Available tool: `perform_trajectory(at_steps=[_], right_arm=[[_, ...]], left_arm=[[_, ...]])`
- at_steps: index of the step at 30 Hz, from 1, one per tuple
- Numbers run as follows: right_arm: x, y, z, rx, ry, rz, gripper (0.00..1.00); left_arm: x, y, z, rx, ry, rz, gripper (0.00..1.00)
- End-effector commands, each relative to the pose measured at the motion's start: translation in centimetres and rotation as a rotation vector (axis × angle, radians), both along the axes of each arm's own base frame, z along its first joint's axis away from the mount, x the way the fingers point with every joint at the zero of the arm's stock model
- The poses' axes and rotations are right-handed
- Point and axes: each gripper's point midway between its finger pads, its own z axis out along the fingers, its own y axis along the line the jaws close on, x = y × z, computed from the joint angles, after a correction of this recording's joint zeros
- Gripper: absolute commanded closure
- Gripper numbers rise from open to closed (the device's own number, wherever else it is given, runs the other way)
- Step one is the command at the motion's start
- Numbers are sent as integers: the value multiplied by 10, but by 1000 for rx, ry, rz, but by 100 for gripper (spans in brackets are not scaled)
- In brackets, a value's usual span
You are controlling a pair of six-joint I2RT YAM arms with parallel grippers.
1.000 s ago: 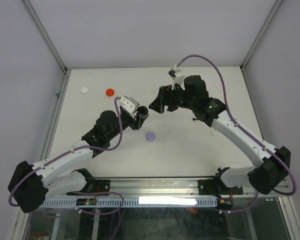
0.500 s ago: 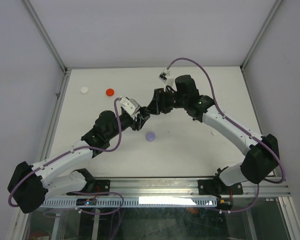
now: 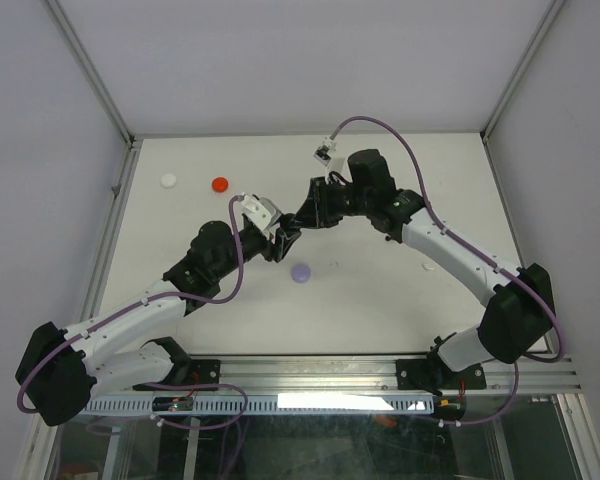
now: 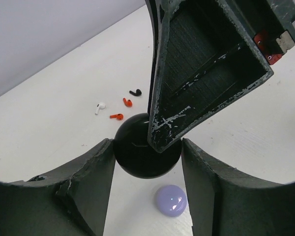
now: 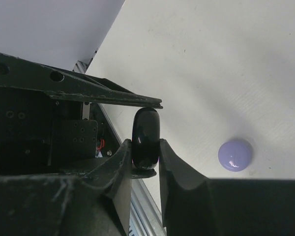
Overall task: Insert the wireless bluetooth earbuds into the charging case
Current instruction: Pick up the charging case at the center of the board.
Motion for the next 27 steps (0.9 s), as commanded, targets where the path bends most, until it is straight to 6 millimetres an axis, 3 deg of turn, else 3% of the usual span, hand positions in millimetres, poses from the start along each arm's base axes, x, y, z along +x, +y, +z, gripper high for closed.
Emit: perform_trajectory(at_steps=[1, 8, 16, 27], right_arm=[[3, 6, 38, 69, -100, 42, 88], [6, -7, 50, 32, -206, 57, 95], [2, -30, 63, 13, -368, 159, 96], [-37, -36, 67, 49, -501, 382, 95]], left_arm=[[-4, -8, 26, -53, -70, -38, 42], [-3, -2, 33, -57, -59, -14, 21], [-22, -1, 49, -113, 0, -210, 20], [-47, -5, 56, -143, 51, -424, 24]])
